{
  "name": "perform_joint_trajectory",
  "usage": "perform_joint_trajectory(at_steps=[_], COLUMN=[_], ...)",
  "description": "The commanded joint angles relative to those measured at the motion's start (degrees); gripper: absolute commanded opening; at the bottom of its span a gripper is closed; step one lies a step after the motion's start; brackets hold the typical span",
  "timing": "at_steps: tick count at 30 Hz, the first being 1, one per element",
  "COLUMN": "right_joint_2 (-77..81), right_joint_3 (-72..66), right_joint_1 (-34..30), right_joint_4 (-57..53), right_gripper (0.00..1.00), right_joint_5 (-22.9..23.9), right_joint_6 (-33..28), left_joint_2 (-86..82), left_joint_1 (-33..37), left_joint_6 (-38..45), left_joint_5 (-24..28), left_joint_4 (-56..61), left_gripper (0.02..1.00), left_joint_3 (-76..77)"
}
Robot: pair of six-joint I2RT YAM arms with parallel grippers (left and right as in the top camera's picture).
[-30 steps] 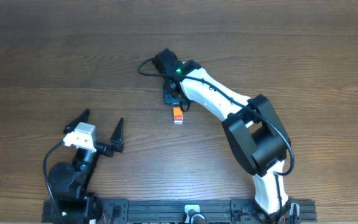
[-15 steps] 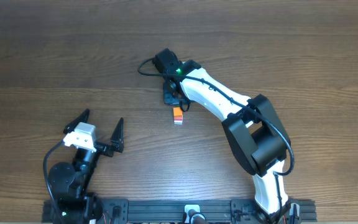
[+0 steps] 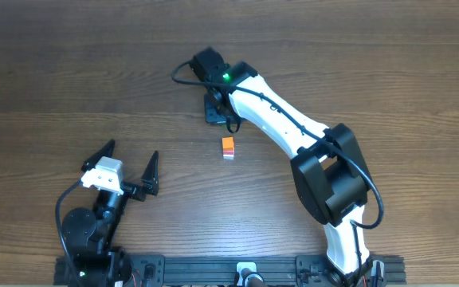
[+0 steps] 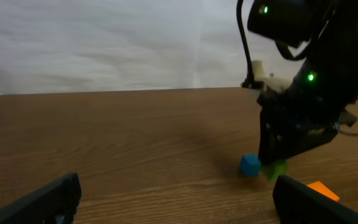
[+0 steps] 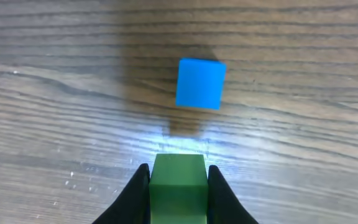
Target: Stack Cubes
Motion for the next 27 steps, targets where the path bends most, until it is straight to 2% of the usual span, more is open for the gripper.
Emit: perform_joint_trajectory(at_steps=[1,4,9,16,27], right_joint_2=[-3.1,-5.6,-11.0,-16.7,-18.2], right_joint_3=[4.3,4.7,4.7,3.9,-8.9], right_joint_1=[0.1,0.2,1.6,5.6,7.6], right_joint_4=[-3.7,-6.0,-10.8,-17.1,-8.0], right_gripper=[0.009,0.012,0.009,0.009,0.012], right_joint_5=[0.6,0.9,4.0,6.1,4.0], right_joint_6=[-0.7,-0.7,0.7,5.0,8.3], left_joint_2=[-0.3,-0.3,-0.3,-0.3,-0.3], left_joint_1=[0.3,0.3,0.3,0.3,0.3], left_joint_6=[0.7,0.7,0.7,0.6,0.6], left_joint_5=[0.6,0.6,0.6,0.6,0.6], left_joint_4=[-0.1,-0.1,-0.1,-0.1,-0.1], left_gripper=[0.998,0.998,0.998,0.998,0.998], left_joint_3=[-0.3,-0.3,-0.3,-0.3,-0.3])
